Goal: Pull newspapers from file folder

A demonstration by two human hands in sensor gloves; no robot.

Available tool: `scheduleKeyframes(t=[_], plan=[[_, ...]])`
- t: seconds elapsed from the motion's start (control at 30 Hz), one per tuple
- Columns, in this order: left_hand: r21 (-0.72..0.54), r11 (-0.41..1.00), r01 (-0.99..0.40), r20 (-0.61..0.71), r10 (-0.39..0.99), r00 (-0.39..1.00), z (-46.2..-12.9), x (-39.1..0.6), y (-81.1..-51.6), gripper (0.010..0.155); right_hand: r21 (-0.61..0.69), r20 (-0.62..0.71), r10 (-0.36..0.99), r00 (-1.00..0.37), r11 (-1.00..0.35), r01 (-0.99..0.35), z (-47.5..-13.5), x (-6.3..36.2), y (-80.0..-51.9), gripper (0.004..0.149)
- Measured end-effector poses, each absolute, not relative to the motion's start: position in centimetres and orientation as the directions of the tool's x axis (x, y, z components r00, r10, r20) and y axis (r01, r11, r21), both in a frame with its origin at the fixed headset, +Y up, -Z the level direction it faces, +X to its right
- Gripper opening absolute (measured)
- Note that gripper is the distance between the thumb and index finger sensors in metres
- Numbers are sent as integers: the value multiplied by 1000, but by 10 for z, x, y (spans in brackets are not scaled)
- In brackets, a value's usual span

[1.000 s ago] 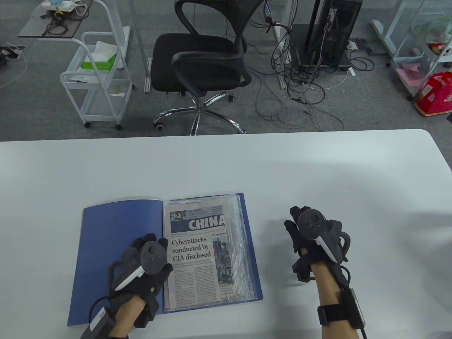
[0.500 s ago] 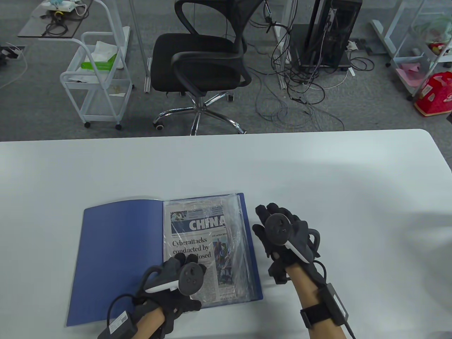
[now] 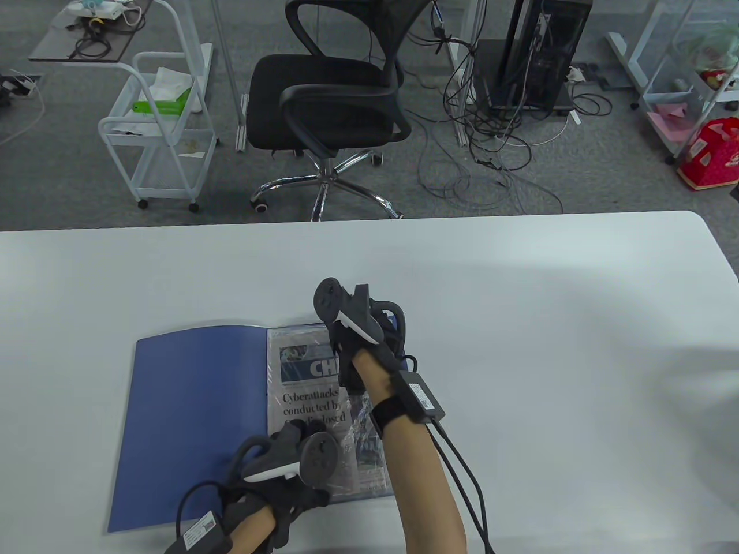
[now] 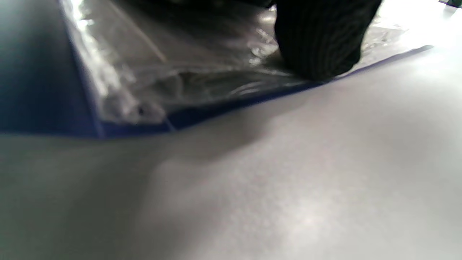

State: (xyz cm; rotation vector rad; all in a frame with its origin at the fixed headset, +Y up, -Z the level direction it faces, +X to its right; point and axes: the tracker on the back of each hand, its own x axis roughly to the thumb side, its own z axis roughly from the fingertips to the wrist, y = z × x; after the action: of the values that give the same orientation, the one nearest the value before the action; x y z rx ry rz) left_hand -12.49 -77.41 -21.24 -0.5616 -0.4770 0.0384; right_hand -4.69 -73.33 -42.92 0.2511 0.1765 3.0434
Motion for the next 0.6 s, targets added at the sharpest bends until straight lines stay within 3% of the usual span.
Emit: scheduleKeyframes(t=[0.13, 0.33, 0.43, 0.6], plan=[[-530, 843, 92, 422, 168, 891, -212, -125, -774, 83, 177, 202, -53, -978, -980, 90, -437, -54, -743, 45], [-554, 830, 71, 411, 198, 890, -211, -127, -777, 85, 192, 173, -54, -983, -978, 88, -444, -59, -747, 38], [-584, 810, 46, 387, 228, 894, -211, -130, -778, 84, 190, 112, 2, -994, -982, 19, -447, -56, -748, 35], [-586, 809, 51, 380, 219, 899, -211, -130, -778, 83, 242, 118, 29, -993, -970, 1, -448, -54, -756, 37]])
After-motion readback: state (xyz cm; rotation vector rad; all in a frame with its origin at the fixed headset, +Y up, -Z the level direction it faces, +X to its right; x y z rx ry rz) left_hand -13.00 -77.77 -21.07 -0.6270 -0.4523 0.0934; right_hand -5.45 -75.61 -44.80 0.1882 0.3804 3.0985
